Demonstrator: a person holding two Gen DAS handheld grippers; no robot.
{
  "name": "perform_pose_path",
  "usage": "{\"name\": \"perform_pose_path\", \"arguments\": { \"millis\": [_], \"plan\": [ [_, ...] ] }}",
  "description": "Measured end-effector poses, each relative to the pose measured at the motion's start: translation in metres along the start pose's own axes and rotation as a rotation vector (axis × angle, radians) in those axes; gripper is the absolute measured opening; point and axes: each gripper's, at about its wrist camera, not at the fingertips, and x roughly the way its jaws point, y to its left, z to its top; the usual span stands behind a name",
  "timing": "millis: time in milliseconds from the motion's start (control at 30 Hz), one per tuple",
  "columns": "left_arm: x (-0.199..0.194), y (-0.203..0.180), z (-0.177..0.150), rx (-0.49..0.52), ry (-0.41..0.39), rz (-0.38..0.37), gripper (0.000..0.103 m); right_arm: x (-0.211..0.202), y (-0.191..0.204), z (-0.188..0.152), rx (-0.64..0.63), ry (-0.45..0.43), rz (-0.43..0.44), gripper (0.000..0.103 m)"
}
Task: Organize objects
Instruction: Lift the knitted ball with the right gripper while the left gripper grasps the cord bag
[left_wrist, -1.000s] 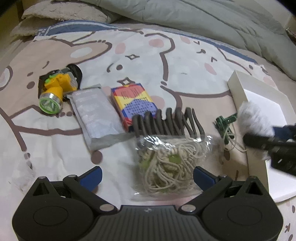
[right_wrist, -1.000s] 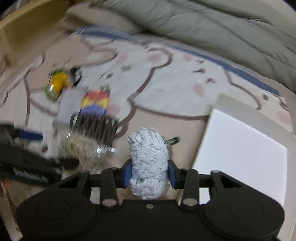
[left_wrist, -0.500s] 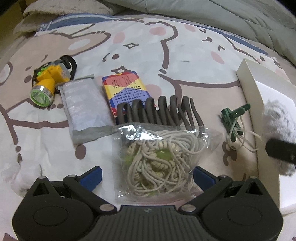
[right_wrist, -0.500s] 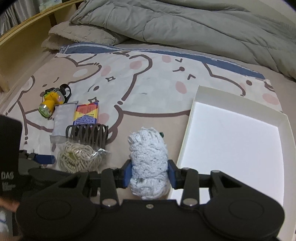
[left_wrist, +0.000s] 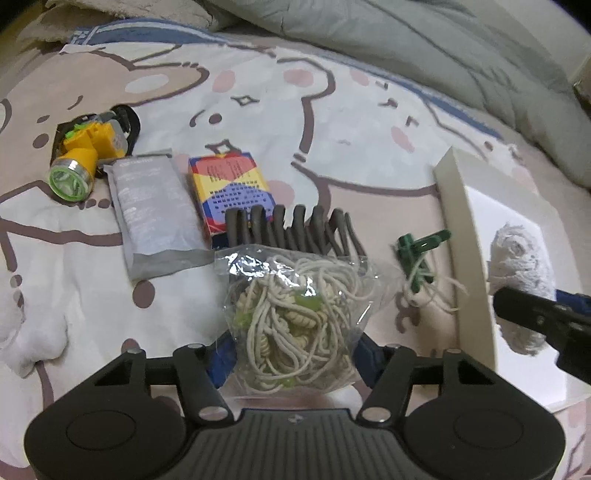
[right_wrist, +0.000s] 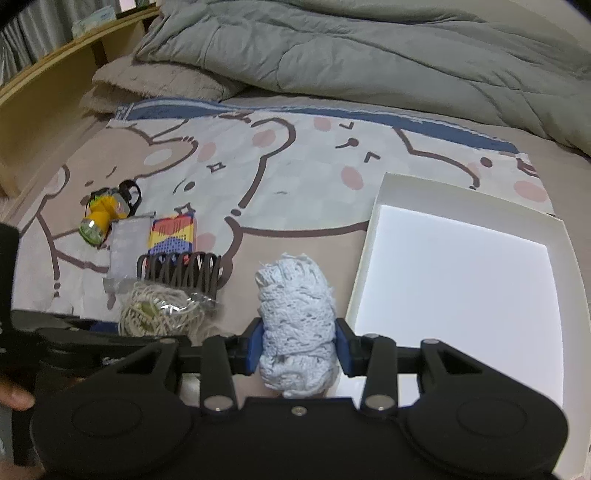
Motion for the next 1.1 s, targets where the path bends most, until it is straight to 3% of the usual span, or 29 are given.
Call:
{"name": "perform_pose_path", "arguments": {
  "millis": [600,1100],
  "plan": [
    [-0.094,0.018,0.01,0.049,-0.246,-0.053,0.064,-0.053,0.023,0.007,0.11,-0.173,-0.023,0.041],
    [-0.129,0.021,0.007,0.142,-0.364,0.002,0.064,-0.075,0.04,0.002,0.143,-0.247,-0.04,0.042]
  ]
}}
